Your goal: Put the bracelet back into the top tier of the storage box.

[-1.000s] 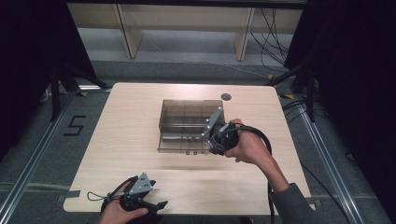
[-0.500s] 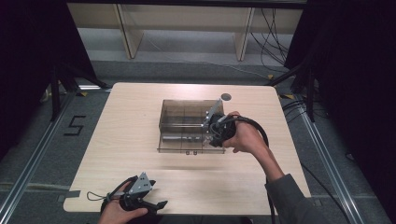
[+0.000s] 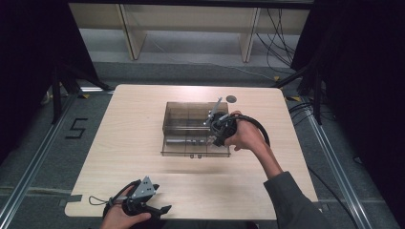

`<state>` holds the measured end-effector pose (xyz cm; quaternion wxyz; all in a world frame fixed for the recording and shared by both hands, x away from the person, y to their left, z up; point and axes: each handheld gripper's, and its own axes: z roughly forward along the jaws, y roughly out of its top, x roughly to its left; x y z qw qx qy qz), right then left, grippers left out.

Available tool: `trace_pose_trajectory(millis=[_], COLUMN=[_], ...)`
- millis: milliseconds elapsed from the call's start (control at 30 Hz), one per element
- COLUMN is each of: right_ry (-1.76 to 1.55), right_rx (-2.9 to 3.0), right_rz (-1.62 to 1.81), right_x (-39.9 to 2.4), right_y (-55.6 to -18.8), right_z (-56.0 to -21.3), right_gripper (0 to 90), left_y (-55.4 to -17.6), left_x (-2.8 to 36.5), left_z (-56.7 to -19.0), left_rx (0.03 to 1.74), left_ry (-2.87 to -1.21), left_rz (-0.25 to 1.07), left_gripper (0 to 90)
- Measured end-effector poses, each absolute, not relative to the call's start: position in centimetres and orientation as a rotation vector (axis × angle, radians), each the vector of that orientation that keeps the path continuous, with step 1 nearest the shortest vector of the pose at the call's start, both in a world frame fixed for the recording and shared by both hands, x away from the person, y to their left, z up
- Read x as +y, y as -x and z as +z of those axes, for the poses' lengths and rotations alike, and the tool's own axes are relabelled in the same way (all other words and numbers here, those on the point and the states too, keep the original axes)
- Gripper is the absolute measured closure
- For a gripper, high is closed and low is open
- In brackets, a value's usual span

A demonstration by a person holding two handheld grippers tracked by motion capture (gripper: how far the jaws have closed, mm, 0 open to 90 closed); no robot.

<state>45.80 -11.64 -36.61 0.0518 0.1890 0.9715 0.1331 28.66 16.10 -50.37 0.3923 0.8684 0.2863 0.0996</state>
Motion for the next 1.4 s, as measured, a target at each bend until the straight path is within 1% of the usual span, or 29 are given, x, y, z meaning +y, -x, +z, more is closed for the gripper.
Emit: trace_pose_trajectory(millis=[800, 833, 1000, 1033, 1067, 1133, 1167, 1300, 1400], right_ry=[-0.640, -0.602, -0.636, -0.597, -0.634, -0.620, -0.652, -0.665, -0.657], right_rx=[2.963, 2.960, 2.966, 2.968, 2.972, 2.966, 2.954, 2.947, 2.936], right_rz=[0.298, 0.280, 0.282, 0.270, 0.277, 0.286, 0.307, 0.350, 0.367], right_x=[-11.3, -11.4, -11.3, -11.5, -11.5, -11.7, -11.7, -12.0, -12.3], right_y=[-47.3, -47.5, -47.5, -47.7, -47.6, -47.7, -47.6, -47.6, -47.5], right_z=[-39.0, -39.1, -39.7, -39.8, -39.9, -40.0, -39.9, -39.3, -39.0], right_gripper=[79.9, 79.9, 79.7, 79.6, 79.6, 78.6, 75.7, 71.4, 69.9], left_y=[-28.6, -28.6, -28.6, -28.6, -28.6, -28.7, -28.7, -28.6, -28.7], left_x=[16.1, 16.1, 16.1, 16.1, 16.1, 16.1, 16.1, 16.1, 16.1], left_z=[-50.4, -50.4, -50.4, -50.4, -50.4, -50.4, -50.4, -50.4, -50.4], left_rx=[0.728, 0.728, 0.726, 0.727, 0.729, 0.727, 0.727, 0.729, 0.729], left_ry=[-2.204, -2.204, -2.206, -2.204, -2.203, -2.205, -2.206, -2.204, -2.205], left_rz=[0.252, 0.252, 0.252, 0.253, 0.252, 0.251, 0.250, 0.253, 0.252], left_gripper=[17.2, 17.2, 17.2, 17.2, 17.2, 17.2, 17.2, 17.2, 17.2])
